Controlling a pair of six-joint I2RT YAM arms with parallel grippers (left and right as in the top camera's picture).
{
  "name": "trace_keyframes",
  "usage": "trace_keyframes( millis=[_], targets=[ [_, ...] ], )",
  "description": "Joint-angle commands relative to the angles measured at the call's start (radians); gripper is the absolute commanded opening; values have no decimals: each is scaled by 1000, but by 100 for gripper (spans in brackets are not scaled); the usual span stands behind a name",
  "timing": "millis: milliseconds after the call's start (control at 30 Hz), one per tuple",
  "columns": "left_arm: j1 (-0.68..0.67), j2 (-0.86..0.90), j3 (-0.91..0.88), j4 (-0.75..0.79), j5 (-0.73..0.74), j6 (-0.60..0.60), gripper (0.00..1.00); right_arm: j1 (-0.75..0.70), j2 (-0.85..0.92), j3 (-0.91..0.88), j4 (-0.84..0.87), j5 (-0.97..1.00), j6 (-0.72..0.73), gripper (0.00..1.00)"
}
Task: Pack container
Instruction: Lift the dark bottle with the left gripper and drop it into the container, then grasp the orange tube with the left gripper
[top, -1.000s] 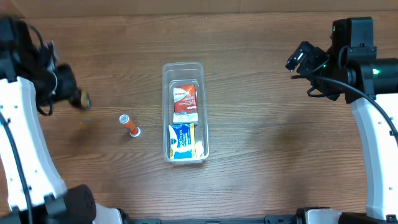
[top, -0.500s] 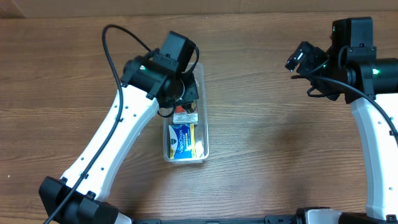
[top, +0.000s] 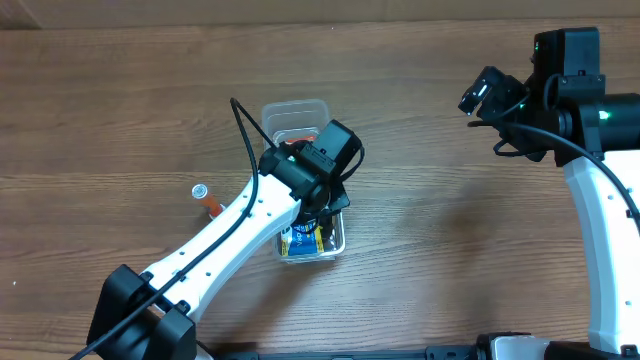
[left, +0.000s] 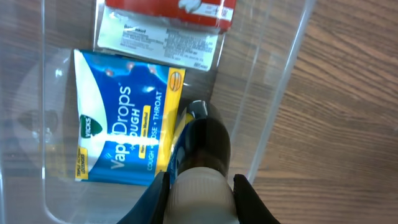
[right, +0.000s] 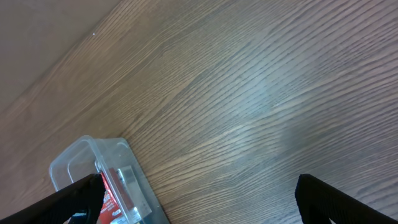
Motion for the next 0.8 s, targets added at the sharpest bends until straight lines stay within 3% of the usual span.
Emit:
trace_keyframes(
  millis=[0,67,167,200,300,400,433,533,600,667,767],
  targets=[
    [-2,-15,0,31,-40,-31,25,-4,-13,13,3,-1,4,100],
    [-1,-15,3,38,-37,-10,34,-4,-13,13,3,-1,4,100],
    [0,-15,23,52,-29,86,59,-4,-13,13,3,-1,4,100],
    [0,-15,32,48,-23,99,62,-4,-13,13,3,-1,4,100],
    [14,-17,101,4,-15,167,59,-4,-13,13,3,-1,4,100],
    [108,-32,352,-238,-173,271,64,-4,-13,13,3,-1,4,100],
    [169,-37,448,-352,-269,318,79,-4,-13,13,3,-1,4,100],
    [362,-38,496,-453,-299,510,95,-4,-13,13,3,-1,4,100],
    [496,-24,461,-481,-277,547,96,-4,-13,13,3,-1,4,100],
    [628,-8,412,-443,-105,704,93,-4,-13,13,3,-1,4,100],
    [727,-2,290,-376,-7,816,87,-4,-13,13,3,-1,4,100]
  ],
)
